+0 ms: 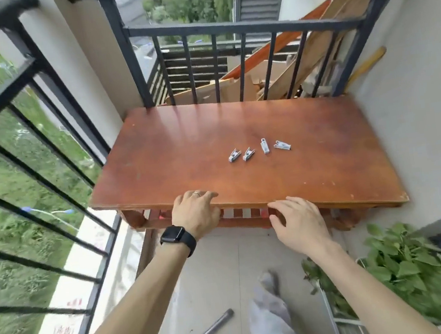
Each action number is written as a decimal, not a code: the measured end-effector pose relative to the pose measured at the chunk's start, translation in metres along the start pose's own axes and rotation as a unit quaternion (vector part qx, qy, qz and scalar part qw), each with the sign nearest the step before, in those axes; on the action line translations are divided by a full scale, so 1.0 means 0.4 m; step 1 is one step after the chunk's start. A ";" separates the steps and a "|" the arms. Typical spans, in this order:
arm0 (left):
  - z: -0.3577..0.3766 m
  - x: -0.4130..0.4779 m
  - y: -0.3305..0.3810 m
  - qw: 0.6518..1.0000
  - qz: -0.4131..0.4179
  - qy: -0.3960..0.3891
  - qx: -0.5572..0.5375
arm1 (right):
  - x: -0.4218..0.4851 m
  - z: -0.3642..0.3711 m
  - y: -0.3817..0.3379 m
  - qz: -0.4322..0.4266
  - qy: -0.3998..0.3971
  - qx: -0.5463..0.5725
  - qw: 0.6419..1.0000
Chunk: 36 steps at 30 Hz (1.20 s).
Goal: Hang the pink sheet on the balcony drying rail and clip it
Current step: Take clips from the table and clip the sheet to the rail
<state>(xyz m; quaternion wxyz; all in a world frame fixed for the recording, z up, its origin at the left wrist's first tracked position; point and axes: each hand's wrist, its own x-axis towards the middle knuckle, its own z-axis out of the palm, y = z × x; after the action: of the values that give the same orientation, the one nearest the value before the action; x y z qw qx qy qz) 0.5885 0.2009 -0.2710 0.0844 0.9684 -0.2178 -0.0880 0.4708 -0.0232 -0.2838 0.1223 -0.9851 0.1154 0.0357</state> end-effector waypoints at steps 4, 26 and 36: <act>0.124 0.204 0.009 0.995 -0.029 -0.089 -0.033 | 0.247 0.067 0.082 -0.009 -0.074 0.009 0.997; 0.443 0.850 0.076 0.975 -0.197 -0.080 -0.070 | 1.023 0.375 0.264 -0.233 -0.089 -0.085 0.965; 0.203 0.463 0.027 0.668 -0.460 0.063 -0.582 | 0.844 0.142 -0.033 -0.221 -0.315 0.239 0.892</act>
<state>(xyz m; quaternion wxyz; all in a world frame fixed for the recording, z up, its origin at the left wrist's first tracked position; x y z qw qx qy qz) 0.7322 0.1001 -0.3722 0.5934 0.7031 0.3563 -0.1630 0.7994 -0.0703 -0.3689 0.3887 -0.8632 -0.1446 0.2878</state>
